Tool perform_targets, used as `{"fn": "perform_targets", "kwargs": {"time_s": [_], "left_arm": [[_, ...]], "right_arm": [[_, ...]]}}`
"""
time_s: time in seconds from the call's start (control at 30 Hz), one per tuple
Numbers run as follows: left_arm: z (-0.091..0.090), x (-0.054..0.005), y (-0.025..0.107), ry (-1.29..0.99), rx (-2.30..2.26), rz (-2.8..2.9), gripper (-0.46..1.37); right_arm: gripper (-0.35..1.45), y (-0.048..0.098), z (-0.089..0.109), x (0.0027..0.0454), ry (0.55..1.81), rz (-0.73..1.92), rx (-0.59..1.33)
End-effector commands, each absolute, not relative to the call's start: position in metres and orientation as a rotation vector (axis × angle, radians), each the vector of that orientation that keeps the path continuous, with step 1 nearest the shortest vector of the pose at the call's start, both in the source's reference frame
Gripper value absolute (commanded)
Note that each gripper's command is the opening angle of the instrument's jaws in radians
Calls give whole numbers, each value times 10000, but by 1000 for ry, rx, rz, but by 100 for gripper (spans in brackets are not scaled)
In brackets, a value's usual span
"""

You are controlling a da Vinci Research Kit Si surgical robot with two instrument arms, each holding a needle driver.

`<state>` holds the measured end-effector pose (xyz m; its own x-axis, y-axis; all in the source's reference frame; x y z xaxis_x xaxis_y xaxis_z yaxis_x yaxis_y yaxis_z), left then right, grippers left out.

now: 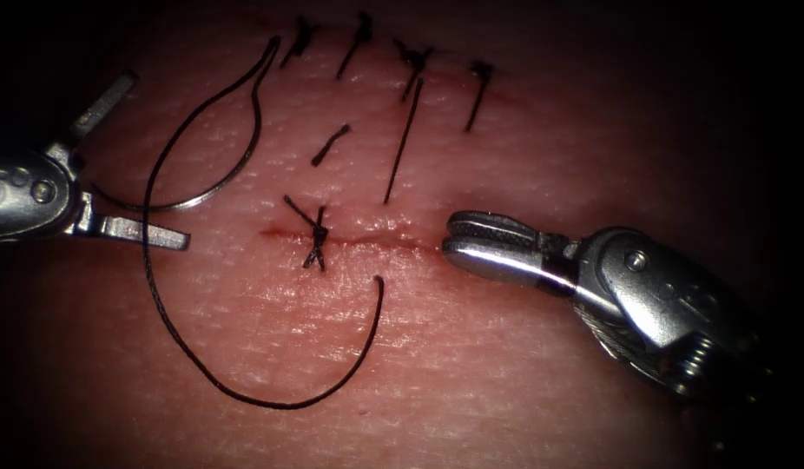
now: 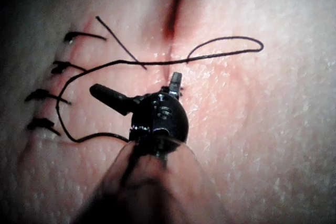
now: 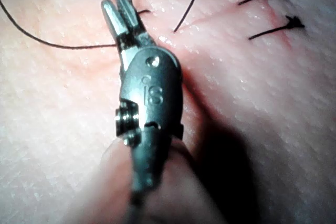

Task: Wound Closure
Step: Grab a working length of suture with the left tool.

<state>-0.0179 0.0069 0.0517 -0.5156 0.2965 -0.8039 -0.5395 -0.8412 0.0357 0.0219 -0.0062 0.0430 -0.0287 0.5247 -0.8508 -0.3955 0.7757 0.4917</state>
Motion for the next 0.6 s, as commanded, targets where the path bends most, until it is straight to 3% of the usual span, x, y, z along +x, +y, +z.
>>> {"fn": "perform_targets", "kwargs": {"time_s": [0.03, 0.2, 0.33, 0.47, 0.53, 0.6], "left_arm": [[516, -179, 75, 413, -1172, 2335, 107], [517, -193, 85, 469, -1179, 2372, 111], [524, -204, 81, 486, -1183, 2393, 97], [528, -206, 83, 473, -1203, 2404, 95], [529, -206, 85, 474, -1207, 2410, 83], [528, -206, 87, 473, -1207, 2410, 45]], "right_arm": [[11, -63, 430, 220, 1419, 740, 112], [10, -64, 430, 221, 1419, 741, 111], [9, -64, 430, 221, 1419, 741, 110], [9, -64, 430, 222, 1418, 742, 110], [9, -65, 430, 223, 1419, 740, 111], [9, -65, 430, 224, 1419, 741, 110]]}}
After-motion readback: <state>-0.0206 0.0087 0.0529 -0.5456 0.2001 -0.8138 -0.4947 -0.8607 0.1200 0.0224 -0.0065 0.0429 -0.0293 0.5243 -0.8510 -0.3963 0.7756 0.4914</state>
